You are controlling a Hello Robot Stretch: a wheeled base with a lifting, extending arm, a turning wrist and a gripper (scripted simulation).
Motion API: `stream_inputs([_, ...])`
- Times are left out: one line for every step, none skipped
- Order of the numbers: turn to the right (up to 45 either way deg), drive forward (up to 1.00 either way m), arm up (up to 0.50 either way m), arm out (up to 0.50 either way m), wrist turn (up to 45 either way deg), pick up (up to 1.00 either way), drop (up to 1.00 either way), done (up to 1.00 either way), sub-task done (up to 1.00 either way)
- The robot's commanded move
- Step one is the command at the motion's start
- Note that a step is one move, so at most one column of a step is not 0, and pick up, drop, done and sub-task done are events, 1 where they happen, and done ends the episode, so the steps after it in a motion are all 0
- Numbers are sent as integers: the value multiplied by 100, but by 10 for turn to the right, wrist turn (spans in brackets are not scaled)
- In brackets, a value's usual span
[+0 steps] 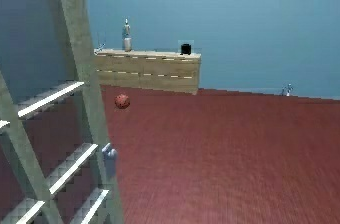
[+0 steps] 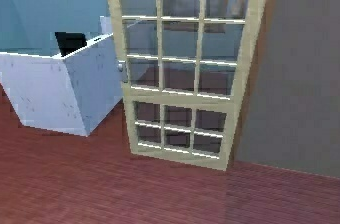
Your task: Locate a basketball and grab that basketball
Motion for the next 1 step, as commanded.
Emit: stream_inputs([450,0,0,0,0,0,0,0,0])
